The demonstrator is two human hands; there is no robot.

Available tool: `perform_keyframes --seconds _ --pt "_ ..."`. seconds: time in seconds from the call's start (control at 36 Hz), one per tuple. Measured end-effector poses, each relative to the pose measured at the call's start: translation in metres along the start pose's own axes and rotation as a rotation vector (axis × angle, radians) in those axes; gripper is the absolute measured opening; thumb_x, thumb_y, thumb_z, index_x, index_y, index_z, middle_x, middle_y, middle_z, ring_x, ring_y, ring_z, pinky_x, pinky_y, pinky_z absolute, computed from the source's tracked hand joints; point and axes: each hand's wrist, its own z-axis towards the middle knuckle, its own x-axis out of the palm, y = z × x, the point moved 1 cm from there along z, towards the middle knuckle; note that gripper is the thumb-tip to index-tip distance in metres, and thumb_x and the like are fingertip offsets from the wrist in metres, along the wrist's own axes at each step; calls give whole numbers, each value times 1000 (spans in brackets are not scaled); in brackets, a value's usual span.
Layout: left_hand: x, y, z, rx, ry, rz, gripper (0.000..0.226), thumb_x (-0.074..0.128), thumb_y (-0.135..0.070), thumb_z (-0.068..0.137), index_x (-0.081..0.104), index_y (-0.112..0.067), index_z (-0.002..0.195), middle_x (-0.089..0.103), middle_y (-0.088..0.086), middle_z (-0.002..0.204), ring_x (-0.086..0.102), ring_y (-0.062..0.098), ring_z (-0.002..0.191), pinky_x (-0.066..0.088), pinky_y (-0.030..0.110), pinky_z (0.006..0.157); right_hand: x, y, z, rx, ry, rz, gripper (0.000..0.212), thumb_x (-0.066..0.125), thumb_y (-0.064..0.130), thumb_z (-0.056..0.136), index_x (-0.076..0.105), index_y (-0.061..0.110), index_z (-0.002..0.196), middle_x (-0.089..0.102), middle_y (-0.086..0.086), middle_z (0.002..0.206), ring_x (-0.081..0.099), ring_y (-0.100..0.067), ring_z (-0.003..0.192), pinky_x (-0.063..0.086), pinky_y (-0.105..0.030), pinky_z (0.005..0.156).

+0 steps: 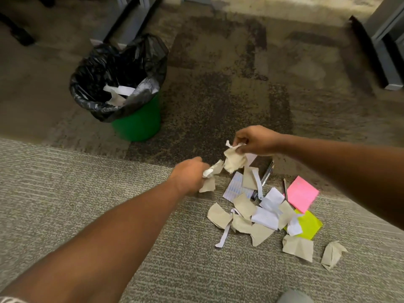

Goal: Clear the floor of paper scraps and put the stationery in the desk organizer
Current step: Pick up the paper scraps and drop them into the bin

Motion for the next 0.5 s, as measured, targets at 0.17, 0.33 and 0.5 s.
perform_keyframes --seconds 0.17,0.33,0.5 --pt "-46 17 2 -92 -282 -130 15 54 -32 95 60 -19 97 58 4 98 60 27 91 40 34 68 -29 39 16 80 -150 502 13 69 15 89 66 13 101 64 1 84 57 -10 68 46 -22 56" --pt "-117 29 -5 -96 -587 -83 21 53 -32 95 60 -12 96 62 11 98 62 36 90 38 37 64 -67 98 30 16 -283 931 9 65 8 91 61 9 100 68 -5 89 69 -10 71 55 -24 58" --pt "-180 53 -15 -125 -798 -79 25 51 -35 94 60 -13 100 64 11 98 61 35 90 44 42 67 -103 150 45 -60 -356 1202 9 65 9 91 59 16 89 71 -3 89 71 -9 67 55 -24 57"
